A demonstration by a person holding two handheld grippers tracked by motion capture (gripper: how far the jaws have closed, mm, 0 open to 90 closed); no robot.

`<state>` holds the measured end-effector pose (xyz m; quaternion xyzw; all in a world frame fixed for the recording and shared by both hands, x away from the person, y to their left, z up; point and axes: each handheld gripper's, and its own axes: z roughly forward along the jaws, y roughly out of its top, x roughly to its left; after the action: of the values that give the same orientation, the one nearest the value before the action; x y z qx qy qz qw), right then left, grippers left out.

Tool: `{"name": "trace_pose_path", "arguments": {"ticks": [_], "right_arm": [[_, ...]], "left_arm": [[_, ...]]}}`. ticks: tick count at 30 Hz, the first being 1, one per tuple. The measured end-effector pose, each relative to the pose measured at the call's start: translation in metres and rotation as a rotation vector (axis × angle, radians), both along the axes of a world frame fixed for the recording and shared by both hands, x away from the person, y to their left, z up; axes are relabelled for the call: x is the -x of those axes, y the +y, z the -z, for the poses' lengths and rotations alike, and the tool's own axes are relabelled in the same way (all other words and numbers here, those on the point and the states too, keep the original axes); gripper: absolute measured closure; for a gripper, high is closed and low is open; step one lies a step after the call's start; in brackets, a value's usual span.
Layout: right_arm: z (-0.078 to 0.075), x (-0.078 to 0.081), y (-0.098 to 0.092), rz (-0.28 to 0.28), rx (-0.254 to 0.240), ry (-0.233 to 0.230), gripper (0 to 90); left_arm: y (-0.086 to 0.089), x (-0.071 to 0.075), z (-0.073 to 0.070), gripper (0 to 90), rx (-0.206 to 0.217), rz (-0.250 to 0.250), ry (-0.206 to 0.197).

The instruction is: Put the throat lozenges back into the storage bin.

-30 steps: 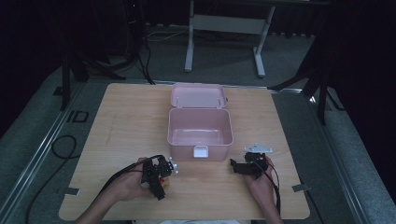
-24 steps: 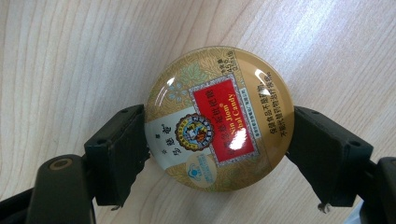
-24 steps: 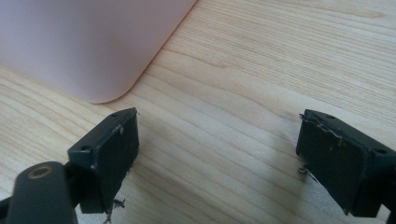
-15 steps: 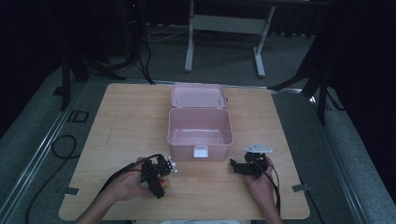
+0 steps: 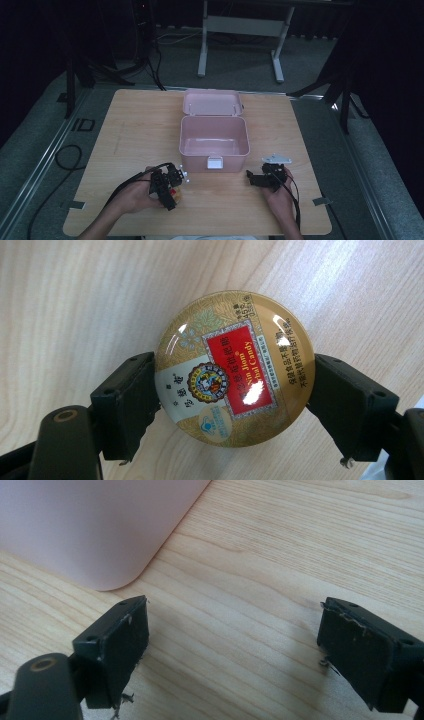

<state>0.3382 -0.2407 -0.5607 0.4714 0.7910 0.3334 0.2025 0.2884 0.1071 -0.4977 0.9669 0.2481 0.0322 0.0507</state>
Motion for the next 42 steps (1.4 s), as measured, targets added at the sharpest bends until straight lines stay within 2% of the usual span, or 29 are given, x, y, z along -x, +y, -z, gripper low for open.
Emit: {"name": "trace_pose_path", "arguments": {"ticks": [11,42], "right_arm": [[0.000,0.000,0.000,0.000,0.000,0.000,12.8],[0.000,0.000,0.000,0.000,0.000,0.000,12.8]], "left_arm": [[0.005,-0.002,-0.011,22.0,0.013,-0.011,0.003],[0.025,-0.020,-0.066,22.0,0.056,-0.088,-0.038]]}}
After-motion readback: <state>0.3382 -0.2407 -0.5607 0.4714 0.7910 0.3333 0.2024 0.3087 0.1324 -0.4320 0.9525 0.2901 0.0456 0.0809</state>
